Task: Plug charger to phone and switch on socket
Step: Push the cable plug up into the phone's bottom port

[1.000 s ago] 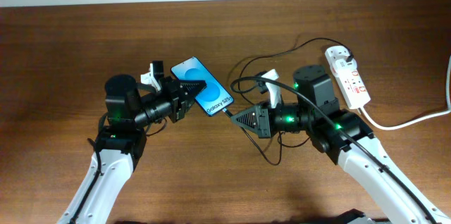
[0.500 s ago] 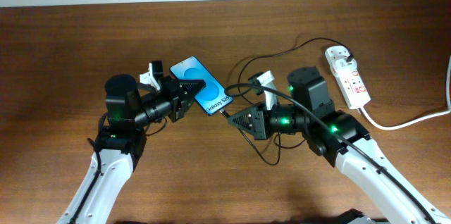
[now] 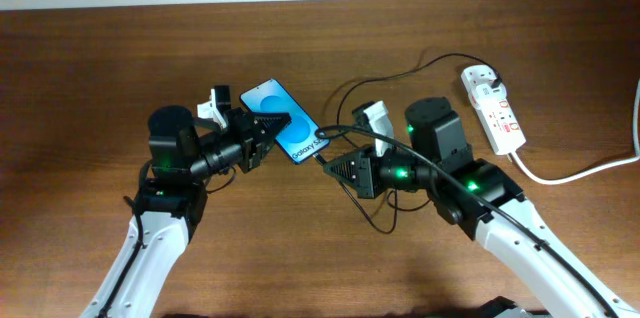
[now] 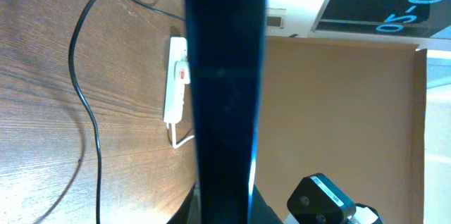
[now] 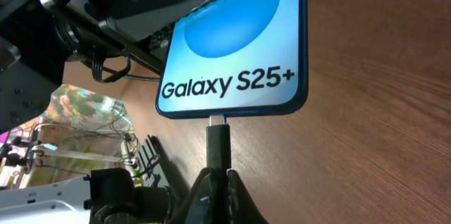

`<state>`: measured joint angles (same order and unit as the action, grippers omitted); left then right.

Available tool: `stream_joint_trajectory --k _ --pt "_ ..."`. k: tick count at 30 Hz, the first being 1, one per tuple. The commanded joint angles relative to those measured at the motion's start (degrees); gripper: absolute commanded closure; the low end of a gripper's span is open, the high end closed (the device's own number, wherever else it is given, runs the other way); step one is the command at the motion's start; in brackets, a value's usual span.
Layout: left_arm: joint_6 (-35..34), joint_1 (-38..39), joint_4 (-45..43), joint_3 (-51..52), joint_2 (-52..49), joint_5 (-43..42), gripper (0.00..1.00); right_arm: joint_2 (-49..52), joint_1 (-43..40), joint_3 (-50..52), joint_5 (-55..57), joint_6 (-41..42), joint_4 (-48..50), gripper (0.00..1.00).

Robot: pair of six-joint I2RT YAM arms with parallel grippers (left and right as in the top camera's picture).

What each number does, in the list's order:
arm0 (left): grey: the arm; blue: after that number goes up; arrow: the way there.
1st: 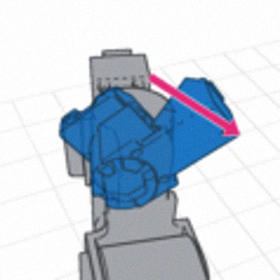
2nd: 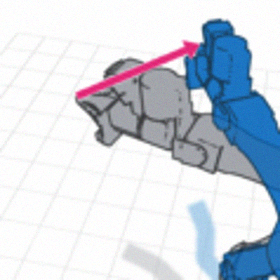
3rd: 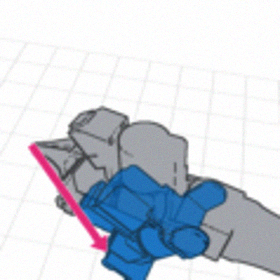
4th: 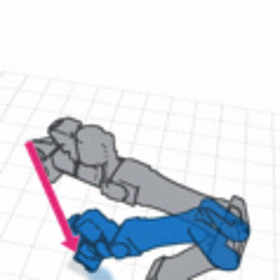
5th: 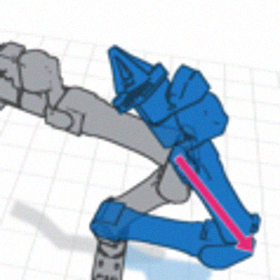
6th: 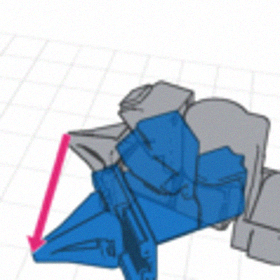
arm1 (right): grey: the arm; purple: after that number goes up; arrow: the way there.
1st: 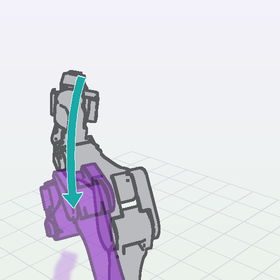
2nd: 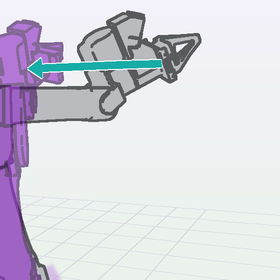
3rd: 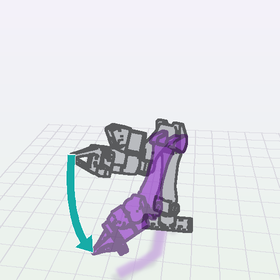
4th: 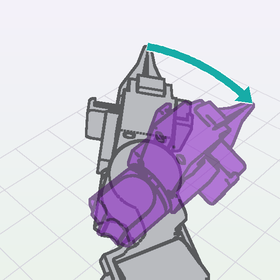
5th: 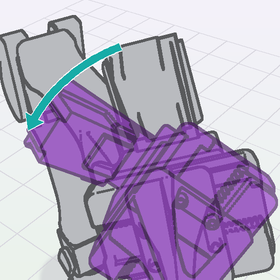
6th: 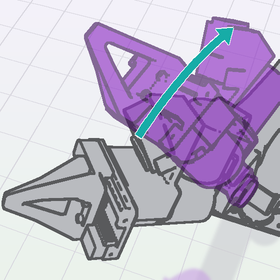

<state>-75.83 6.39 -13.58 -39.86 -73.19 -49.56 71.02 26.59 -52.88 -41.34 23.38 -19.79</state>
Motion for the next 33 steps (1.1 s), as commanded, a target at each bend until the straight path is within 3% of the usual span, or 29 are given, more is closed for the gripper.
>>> stream_joint_trajectory --k 1,10,15,21,33 --pt "0.90 1.11 -0.52 -0.90 0.55 -8.35 1.00 -0.15 0.02 0.07 5.29 -0.42 0.81 0.96" --pt "6.51 3.65 -0.72 -0.90 0.55 -9.46 1.00 -0.15 0.04 0.07 4.33 -0.28 5.33 0.96" --pt "4.72 6.27 -0.76 -0.90 0.55 -5.66 1.00 -0.15 0.96 0.07 4.76 1.14 7.17 0.96" --pt "6.12 7.23 -0.85 -0.90 0.55 -9.68 1.00 -0.15 1.16 0.04 6.03 1.16 11.91 0.96" --pt "6.99 12.70 -0.94 -0.90 0.55 -9.60 1.00 0.42 1.22 0.04 5.84 3.98 18.32 0.96"
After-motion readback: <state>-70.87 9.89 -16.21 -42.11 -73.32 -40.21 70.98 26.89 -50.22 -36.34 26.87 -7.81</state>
